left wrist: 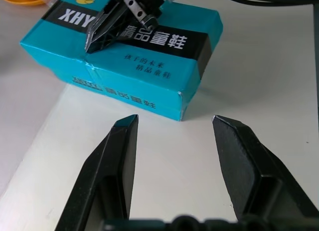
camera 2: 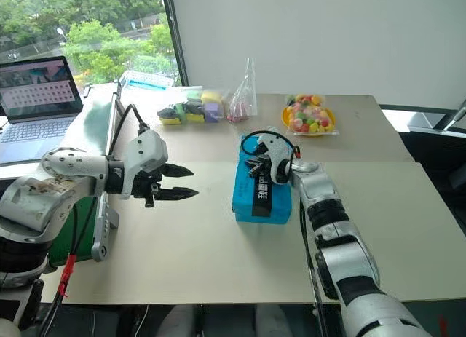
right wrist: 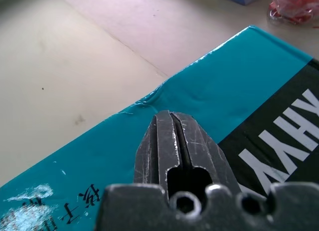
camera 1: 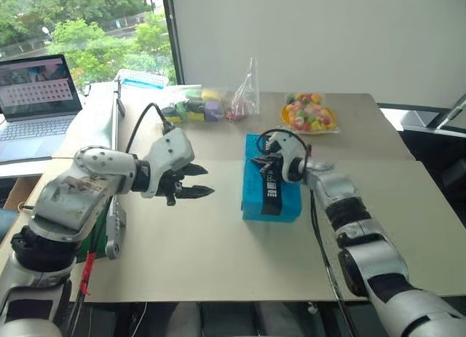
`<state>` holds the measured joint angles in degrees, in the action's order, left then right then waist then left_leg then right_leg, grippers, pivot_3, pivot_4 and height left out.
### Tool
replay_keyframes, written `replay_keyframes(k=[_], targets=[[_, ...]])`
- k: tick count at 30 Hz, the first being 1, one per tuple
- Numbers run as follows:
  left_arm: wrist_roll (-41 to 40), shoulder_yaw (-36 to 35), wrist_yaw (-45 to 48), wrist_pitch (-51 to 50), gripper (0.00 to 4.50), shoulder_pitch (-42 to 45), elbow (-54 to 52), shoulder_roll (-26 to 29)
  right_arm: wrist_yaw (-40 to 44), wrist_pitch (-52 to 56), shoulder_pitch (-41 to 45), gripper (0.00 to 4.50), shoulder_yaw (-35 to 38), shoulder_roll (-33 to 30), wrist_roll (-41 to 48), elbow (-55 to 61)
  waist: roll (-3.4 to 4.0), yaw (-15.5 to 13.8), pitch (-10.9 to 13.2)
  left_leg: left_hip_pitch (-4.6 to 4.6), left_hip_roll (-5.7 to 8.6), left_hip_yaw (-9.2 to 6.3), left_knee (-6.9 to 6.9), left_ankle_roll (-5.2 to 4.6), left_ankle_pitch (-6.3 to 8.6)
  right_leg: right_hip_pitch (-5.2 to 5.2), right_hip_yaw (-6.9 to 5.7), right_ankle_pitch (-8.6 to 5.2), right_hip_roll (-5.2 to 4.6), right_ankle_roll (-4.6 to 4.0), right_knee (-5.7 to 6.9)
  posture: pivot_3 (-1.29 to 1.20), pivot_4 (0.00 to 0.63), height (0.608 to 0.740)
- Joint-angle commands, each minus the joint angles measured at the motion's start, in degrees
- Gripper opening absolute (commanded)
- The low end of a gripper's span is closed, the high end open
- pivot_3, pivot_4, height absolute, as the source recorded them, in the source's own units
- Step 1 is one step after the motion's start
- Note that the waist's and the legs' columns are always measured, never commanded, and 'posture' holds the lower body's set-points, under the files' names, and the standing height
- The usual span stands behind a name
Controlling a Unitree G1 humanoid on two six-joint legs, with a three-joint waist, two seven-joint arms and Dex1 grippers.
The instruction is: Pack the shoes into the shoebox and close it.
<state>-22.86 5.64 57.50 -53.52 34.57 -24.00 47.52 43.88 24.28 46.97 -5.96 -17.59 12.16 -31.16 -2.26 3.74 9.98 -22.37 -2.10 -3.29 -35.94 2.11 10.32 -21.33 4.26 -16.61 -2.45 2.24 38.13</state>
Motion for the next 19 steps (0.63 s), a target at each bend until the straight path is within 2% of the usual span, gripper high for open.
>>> replay_keyframes(k=[1, 3, 6, 11, 14, 19], targets=[[-0.89, -2.75, -2.27, 0.80, 2.51, -0.42, 0.10, -0.65, 4.69, 6.67, -3.67, 0.08, 2.59, -4.00, 6.71, 21.60, 0.11, -0.05, 0.07, -0.49, 0.01, -0.04, -0.03, 0.00, -0.01, -0.51, -0.01, 0.19, 0.00, -0.27, 0.14, 0.00, 0.150, 0.740], [-0.53, -2.83, -2.94, 2.37, 2.51, -0.79, 0.49, -1.09, 7.00, 9.68, -6.25, 0.08, 2.29, -7.20, 8.75, 30.13, 0.16, -0.18, 0.10, -1.72, 0.10, -0.05, -0.20, 0.00, 0.00, -1.87, 0.01, 0.24, -0.07, -0.37, 0.79, 0.00, 0.150, 0.740], [-0.52, -3.63, -5.10, 4.35, 2.51, -0.73, 1.77, -3.63, 11.51, 11.97, -9.88, 0.08, 0.26, -15.23, 8.59, 40.17, 0.23, -0.62, 0.15, -2.19, 0.10, -0.09, -0.18, 0.00, 0.00, -2.32, -0.06, 0.25, -0.09, -0.38, 1.00, 0.00, 0.150, 0.740], [2.26, -0.97, -4.93, 9.12, 2.51, -1.26, 4.75, -3.62, 14.11, 14.54, -12.94, 0.08, 0.73, -22.82, 8.94, 45.87, 0.25, -1.29, 0.27, -2.18, 0.16, -0.03, -0.32, -0.02, 0.00, -2.24, -0.06, 0.24, -0.14, -0.37, 0.67, 0.00, 0.150, 0.740], [0.76, -2.35, -5.52, 9.95, 2.51, -0.12, 6.61, -5.66, 13.34, 14.00, -14.29, 0.08, 0.66, -24.38, 7.45, 45.21, 0.24, -1.24, 0.28, -1.68, 0.14, -0.02, -0.34, -0.01, 0.00, -1.73, -0.06, 0.18, -0.10, -0.30, 0.64, 0.00, 0.150, 0.740], [0.50, -2.40, -5.69, 10.38, 2.51, -0.14, 8.05, -6.63, 12.34, 13.89, -14.93, 0.08, 0.42, -25.32, 6.36, 45.03, 0.24, -1.13, 0.28, -1.72, 0.11, -0.01, -0.36, -0.02, -0.01, -1.79, -0.03, 0.18, -0.06, -0.29, 0.67, 0.00, 0.150, 0.740]])
